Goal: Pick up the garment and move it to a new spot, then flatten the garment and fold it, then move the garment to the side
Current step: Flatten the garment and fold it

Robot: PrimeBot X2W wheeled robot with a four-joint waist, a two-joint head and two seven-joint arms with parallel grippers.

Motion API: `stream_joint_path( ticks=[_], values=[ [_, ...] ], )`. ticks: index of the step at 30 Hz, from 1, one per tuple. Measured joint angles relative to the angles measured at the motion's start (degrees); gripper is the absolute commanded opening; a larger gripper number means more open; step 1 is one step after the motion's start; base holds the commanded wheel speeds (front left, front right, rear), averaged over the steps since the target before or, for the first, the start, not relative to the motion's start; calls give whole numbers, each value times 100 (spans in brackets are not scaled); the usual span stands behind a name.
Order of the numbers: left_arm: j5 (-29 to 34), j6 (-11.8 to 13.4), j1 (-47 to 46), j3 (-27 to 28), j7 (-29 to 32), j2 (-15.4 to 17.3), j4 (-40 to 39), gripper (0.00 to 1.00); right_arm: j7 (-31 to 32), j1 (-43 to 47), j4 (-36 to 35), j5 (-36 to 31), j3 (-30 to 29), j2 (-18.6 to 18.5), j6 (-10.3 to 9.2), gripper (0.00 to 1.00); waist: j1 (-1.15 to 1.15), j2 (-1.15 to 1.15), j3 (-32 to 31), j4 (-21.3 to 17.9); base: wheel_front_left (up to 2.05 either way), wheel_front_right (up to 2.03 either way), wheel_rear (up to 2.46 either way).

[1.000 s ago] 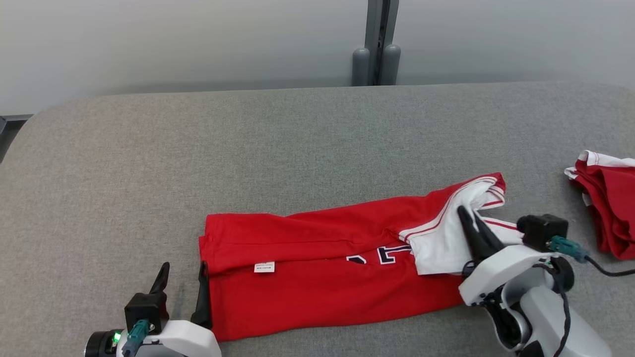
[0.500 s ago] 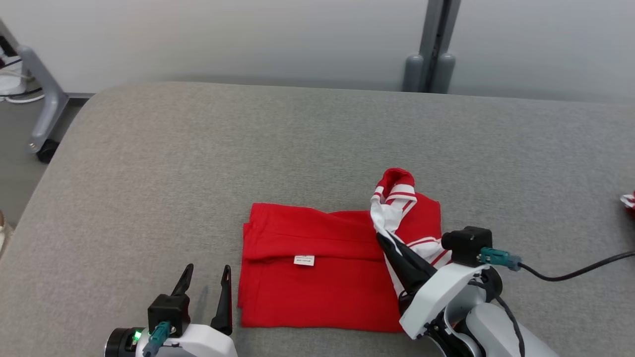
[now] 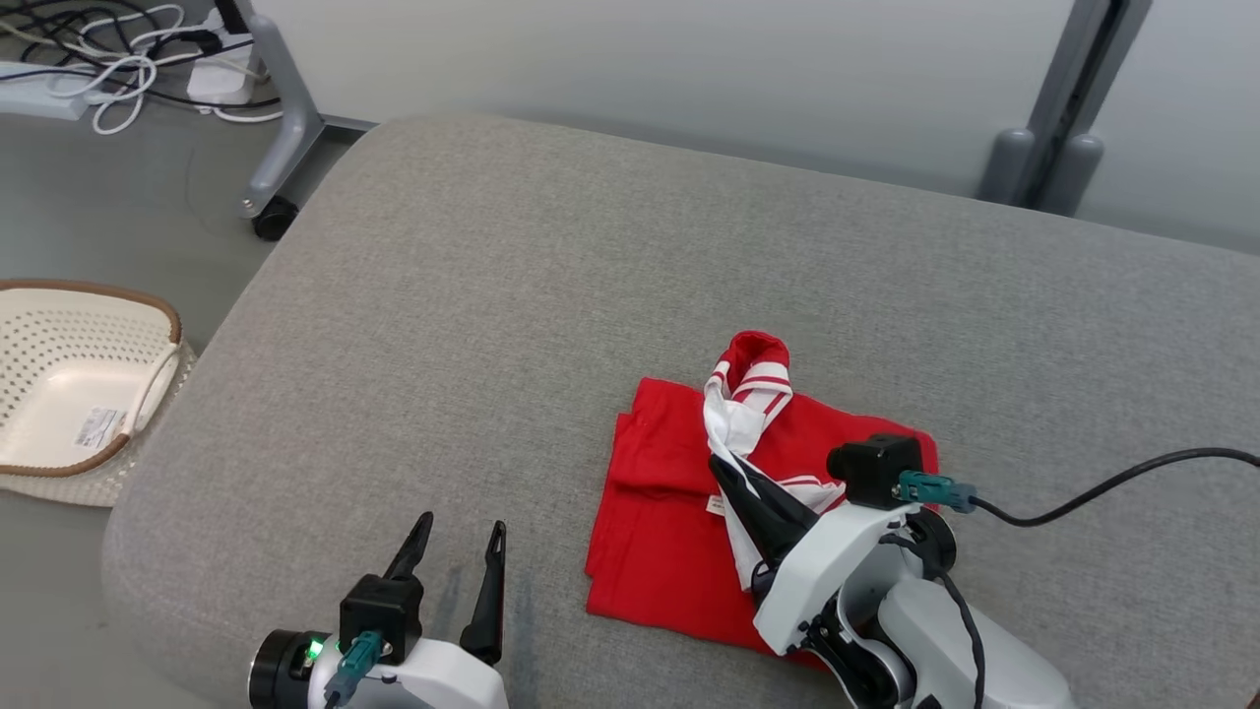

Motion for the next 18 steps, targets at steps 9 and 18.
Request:
stream_joint_path(
  ticks=[9, 18],
  values=[
    [-64, 70, -74, -176, 0, 1, -16, 100, -282, -345, 289, 533, 336, 45, 0, 100, 0, 0, 108, 249, 0, 0, 0],
    [-60, 100, -74, -76, 0, -2, -3, 100, -530, -575, 253, 434, -178, 52, 0, 100, 0, 0, 96, -143, 0, 0, 0]
  ],
)
